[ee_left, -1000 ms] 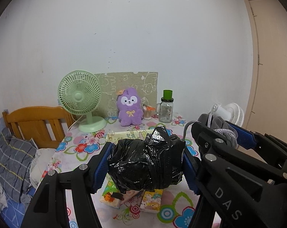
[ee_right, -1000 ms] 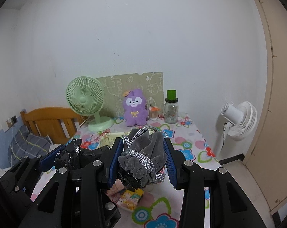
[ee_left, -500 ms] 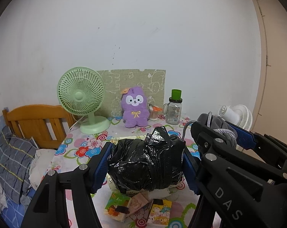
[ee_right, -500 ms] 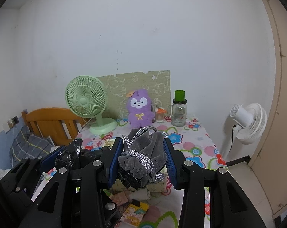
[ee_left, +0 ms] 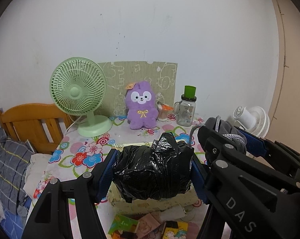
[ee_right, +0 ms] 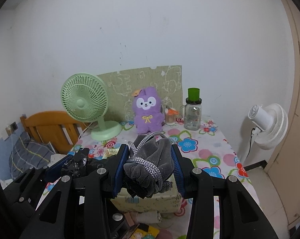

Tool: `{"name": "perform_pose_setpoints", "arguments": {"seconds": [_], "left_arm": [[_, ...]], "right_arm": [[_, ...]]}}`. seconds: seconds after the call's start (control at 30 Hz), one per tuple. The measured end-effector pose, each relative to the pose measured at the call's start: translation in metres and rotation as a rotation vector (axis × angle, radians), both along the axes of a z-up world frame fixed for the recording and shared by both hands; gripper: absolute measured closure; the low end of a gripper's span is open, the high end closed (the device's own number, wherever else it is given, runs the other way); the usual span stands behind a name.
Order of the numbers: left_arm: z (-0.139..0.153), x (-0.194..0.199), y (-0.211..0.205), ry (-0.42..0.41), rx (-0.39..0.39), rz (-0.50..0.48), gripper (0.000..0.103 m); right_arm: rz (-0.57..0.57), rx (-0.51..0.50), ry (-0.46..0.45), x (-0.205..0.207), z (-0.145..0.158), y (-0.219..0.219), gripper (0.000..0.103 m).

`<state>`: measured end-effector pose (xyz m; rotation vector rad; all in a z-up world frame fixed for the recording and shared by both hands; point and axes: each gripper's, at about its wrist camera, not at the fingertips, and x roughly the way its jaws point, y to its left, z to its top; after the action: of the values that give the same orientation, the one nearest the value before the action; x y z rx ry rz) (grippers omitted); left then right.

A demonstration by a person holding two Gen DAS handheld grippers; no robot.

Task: Organize soft objects
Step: 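Lower the black bag and grey glove into the fabric box and open both tools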

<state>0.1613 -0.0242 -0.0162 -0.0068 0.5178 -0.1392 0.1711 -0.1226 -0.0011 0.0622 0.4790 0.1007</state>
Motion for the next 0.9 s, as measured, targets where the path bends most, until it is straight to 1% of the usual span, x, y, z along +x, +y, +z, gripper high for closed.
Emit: {"name": "perform_pose_setpoints", "arguments": {"seconds": [0.33,0.63,0.73,0.8,0.9], "left_arm": [[-0.019,0.042,0.007,0.053,-0.002,0.014,0.033],[-0.047,0.074,0.009,0.121,-0.010,0.017,0.031],[-0.056,0.083,0.011,0.144,-0.014,0.021,0.029],[-0.062,0.089,0.013,0.157,-0.021,0.016,0.025],[-0.072,0.097,0.015,0.191,-0.032,0.021,0.024]], "right_arm": [[0.022,0.012,0.025,0.039,-0.019,0.008,0.057],[0.020,0.013,0.077,0.072,-0.045,0.008,0.057],[0.018,0.010,0.101,0.081,-0.054,0.009,0.057],[0.019,0.007,0.117,0.088,-0.060,0.010,0.057],[0.026,0.009,0.130,0.095,-0.066,0.011,0.057]]}}
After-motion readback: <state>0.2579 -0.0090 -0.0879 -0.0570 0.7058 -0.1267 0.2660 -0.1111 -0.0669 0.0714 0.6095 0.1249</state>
